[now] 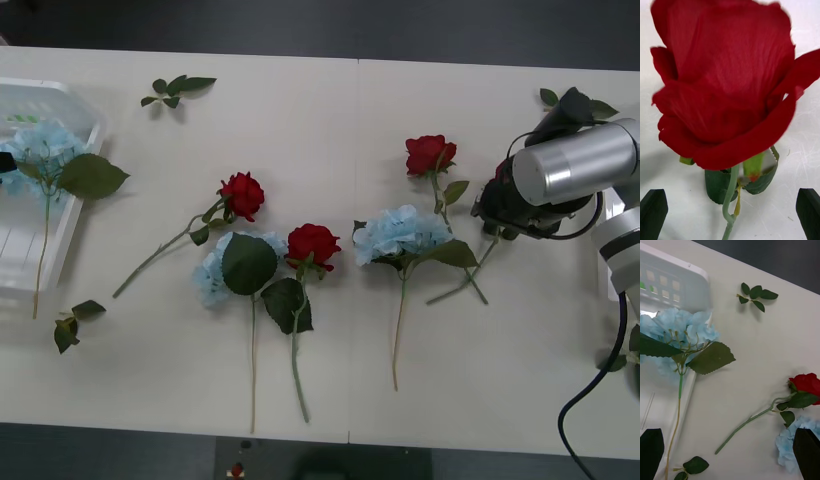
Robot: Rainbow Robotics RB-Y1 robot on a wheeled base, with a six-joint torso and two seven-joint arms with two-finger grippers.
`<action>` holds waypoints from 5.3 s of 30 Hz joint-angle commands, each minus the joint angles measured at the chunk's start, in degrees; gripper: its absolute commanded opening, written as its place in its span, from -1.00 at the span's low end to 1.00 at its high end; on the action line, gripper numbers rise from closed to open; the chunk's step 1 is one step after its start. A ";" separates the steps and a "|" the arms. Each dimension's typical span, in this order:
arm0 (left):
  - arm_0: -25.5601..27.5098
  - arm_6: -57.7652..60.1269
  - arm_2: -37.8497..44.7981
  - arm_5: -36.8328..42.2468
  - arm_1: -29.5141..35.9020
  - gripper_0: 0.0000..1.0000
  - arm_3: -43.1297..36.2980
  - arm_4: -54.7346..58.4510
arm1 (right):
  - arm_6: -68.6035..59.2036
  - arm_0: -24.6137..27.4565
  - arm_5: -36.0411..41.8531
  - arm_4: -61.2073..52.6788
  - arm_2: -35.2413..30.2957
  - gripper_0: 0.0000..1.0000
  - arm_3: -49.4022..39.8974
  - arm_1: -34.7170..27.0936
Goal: Put the red flowers into the right box and the blue flowers into the left box
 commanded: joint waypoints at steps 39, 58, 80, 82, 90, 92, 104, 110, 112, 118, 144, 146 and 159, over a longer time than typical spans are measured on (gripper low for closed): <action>-35.82 -0.95 -57.16 -9.24 -11.81 1.00 14.20 -44.59 | -3.46 -1.34 13.33 -4.70 0.11 -1.00 -21.48 -10.59; -44.70 -0.07 -69.99 -16.54 -16.12 0.81 30.72 -44.59 | 8.76 3.93 16.40 -22.54 -20.02 -1.00 -19.28 -30.71; -44.70 2.39 -69.99 -16.54 -16.12 0.23 31.16 -39.14 | 41.37 3.84 -7.06 -20.87 -23.80 -1.00 16.67 -30.62; -44.70 2.48 -69.99 -16.54 -16.12 0.16 31.25 -39.06 | 41.37 3.84 -9.35 -21.22 -22.04 -1.00 18.34 -30.62; -44.70 3.27 -69.99 -16.63 -16.12 -1.00 31.34 -39.14 | 41.81 3.84 -15.41 -21.31 -18.96 -0.68 21.59 -28.87; -44.70 3.36 -69.99 -16.63 -16.12 -1.00 31.34 -39.67 | 42.07 3.84 -15.85 -20.96 -18.96 0.87 21.59 -28.60; -44.87 4.85 -68.85 -19.44 -14.80 -1.00 30.72 -41.34 | 53.14 2.88 -9.35 -25.26 -20.54 1.00 15.88 -28.60; -45.31 5.64 -64.98 -19.53 -8.12 -1.00 22.90 -32.99 | 58.95 2.97 1.20 -33.44 -28.37 1.00 11.13 -26.41; -45.67 5.90 -64.46 -19.44 -5.57 -1.00 19.56 -29.12 | 59.21 2.97 4.54 -36.16 -30.04 1.00 10.43 -25.70; -46.46 7.49 -58.04 -15.48 0.40 -1.00 8.49 -12.60 | 60.00 2.97 12.80 -45.13 -32.23 1.00 8.41 -24.47; -51.20 65.67 -49.25 -6.61 -31.94 -1.00 -8.39 -42.84 | 66.33 2.88 31.69 -77.21 -36.28 1.00 -1.88 -10.06; -51.29 68.22 -49.87 -6.70 -34.67 -1.00 -7.07 -46.18 | 65.54 2.79 31.96 -80.11 -35.84 1.00 -3.02 -8.56; -51.73 74.28 -50.83 -6.61 -42.22 -1.00 -3.29 -54.61 | 57.54 -2.57 30.82 -83.45 -33.82 1.00 -5.57 -0.04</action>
